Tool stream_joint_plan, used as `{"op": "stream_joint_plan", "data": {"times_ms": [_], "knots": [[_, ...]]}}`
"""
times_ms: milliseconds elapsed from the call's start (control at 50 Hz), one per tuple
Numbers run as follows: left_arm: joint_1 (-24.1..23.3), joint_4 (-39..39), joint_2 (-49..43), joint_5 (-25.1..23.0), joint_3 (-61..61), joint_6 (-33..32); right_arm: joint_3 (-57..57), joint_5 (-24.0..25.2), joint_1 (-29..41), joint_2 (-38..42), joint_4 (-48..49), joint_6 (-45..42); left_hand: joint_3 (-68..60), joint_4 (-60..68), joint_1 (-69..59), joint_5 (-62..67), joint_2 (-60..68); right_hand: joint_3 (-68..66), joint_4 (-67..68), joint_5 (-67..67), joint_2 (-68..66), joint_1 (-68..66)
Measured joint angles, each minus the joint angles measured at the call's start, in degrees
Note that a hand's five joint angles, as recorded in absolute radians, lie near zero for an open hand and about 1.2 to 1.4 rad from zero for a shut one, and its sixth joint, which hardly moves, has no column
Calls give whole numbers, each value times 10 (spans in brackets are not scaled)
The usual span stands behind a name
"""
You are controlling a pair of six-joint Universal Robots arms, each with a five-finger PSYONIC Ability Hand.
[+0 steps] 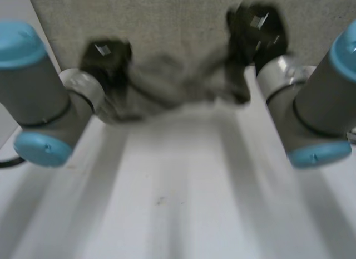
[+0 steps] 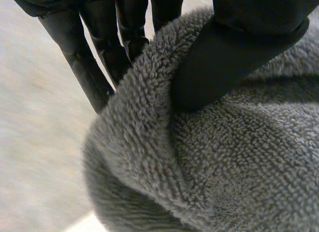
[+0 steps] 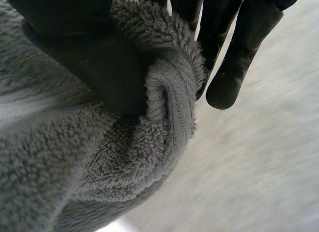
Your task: Fold the towel.
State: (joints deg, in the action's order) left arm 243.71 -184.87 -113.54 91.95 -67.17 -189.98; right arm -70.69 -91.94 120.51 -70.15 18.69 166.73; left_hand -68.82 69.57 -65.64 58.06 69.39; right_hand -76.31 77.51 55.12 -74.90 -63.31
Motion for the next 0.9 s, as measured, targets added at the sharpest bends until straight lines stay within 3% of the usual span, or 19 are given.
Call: {"op": "stream_joint_plan", "data": {"times_ms": [80,140,220,360,380,440,460,480,540,560,600,640,720,860,900], "knots": [[9,-21,46,51,-10,47,36,-48,-12,6,26,18,0,2,0,2,1,-1,0,0,0,0],[13,-28,67,57,-59,69,44,-52,-17,30,-6,10,0,2,0,2,2,-1,0,0,0,0],[11,-33,74,49,-144,80,46,-40,-18,77,-73,7,0,2,0,2,2,-3,0,0,-6,0],[-33,-58,31,34,-295,77,57,-12,-19,175,-172,56,16,-20,0,-2,-24,-8,0,0,-6,0],[-40,-62,22,33,-312,76,58,-10,-21,186,-185,61,92,-99,65,-85,-98,-8,0,0,-6,0],[-48,-65,12,33,-332,74,60,-8,-25,198,-201,65,105,-113,73,-97,-111,-8,0,0,-6,0],[-53,-63,11,32,-338,73,58,-7,-30,199,-205,65,217,-226,198,-210,-230,-8,0,0,-6,0],[-57,-59,13,32,-342,73,57,-7,-34,198,-208,64,217,-226,198,-210,-230,-8,0,0,-6,0],[-57,-59,13,32,-342,73,57,-7,-34,198,-208,64,217,-226,198,-210,-230,-8,0,0,-6,0],[-72,-39,26,30,-346,72,48,-7,-49,189,-212,59,343,-351,314,-336,-348,-8,0,0,-6,0],[-76,-30,35,30,-344,72,40,-7,-57,181,-212,54,343,-351,314,-336,-348,-8,0,0,-6,0],[-83,-10,69,28,-327,71,16,-6,-73,162,-212,39,456,-466,426,-449,-462,-8,0,0,-6,0],[-82,1,99,12,-285,71,-17,-5,-85,143,-210,14,509,-517,471,-502,-516,-8,0,0,-6,0],[-54,17,64,-59,-170,58,-66,-5,-93,122,-205,-18,522,-530,487,-516,-528,-8,0,0,-6,0],[-33,49,2,-105,-91,33,-83,-4,-93,116,-203,-25,514,-522,485,-506,-519,-8,0,0,-6,0]]}}
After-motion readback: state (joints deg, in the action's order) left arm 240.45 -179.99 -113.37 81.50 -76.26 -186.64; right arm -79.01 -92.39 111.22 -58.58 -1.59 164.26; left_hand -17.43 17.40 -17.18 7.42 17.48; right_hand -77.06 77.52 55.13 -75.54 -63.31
